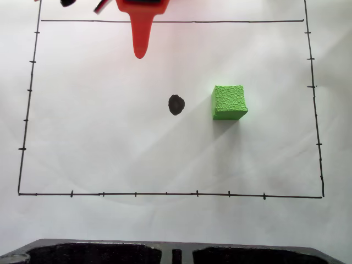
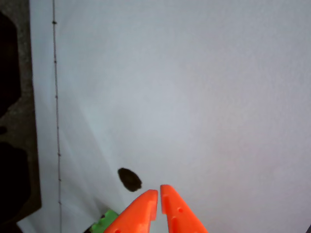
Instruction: Grasp the colored block, Place it on the black dot, and then return the arm to the default position.
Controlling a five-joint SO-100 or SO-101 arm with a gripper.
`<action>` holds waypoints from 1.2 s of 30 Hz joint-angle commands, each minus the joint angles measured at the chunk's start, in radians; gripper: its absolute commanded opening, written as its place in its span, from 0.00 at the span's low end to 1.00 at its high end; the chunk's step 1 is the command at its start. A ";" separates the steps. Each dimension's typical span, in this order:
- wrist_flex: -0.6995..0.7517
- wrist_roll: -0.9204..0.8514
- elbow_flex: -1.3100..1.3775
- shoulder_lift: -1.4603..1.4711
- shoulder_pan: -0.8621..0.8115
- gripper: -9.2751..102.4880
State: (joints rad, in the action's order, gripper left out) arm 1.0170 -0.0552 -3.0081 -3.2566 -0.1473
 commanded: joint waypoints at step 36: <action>-0.034 -0.035 0.192 0.318 0.028 0.08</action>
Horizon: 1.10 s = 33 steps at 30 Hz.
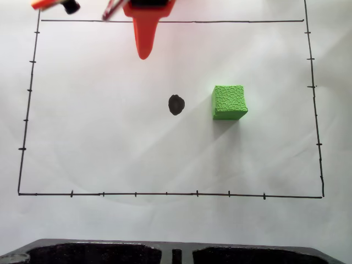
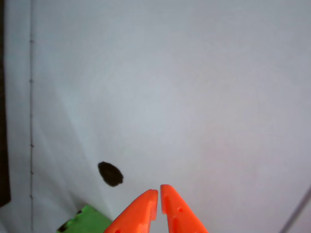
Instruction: Grasp the colored block, Place it on the black dot, and then return the arm to the default position.
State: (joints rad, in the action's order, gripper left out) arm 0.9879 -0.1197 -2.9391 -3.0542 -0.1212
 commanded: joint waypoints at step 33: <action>0.402 0.683 1.200 1.183 0.454 0.08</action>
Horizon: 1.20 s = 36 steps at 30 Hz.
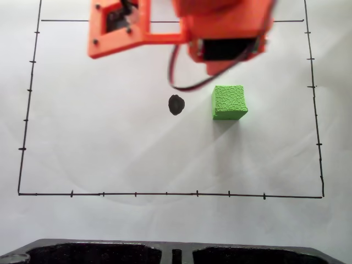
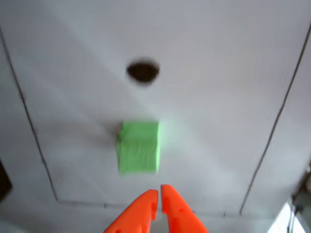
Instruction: Grasp the colored block, Place it on the black dot, and then return the arm to the default position.
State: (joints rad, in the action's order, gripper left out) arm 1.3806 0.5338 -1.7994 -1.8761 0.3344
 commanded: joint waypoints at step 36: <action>0.044 0.081 0.132 0.235 0.051 0.42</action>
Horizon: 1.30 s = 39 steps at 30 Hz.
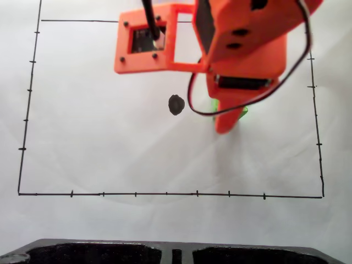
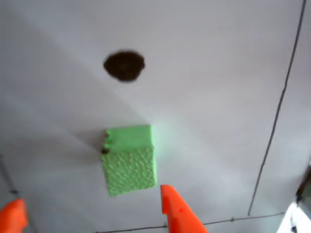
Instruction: Grasp the colored block, Place it on the black dot, and then return the arm to the default position.
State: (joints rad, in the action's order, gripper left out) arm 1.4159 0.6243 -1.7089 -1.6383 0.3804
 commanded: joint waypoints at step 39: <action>-0.040 -0.049 0.041 0.173 0.034 0.28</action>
State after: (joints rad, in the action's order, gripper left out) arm 1.3837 0.5860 -1.7089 -1.4496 0.4218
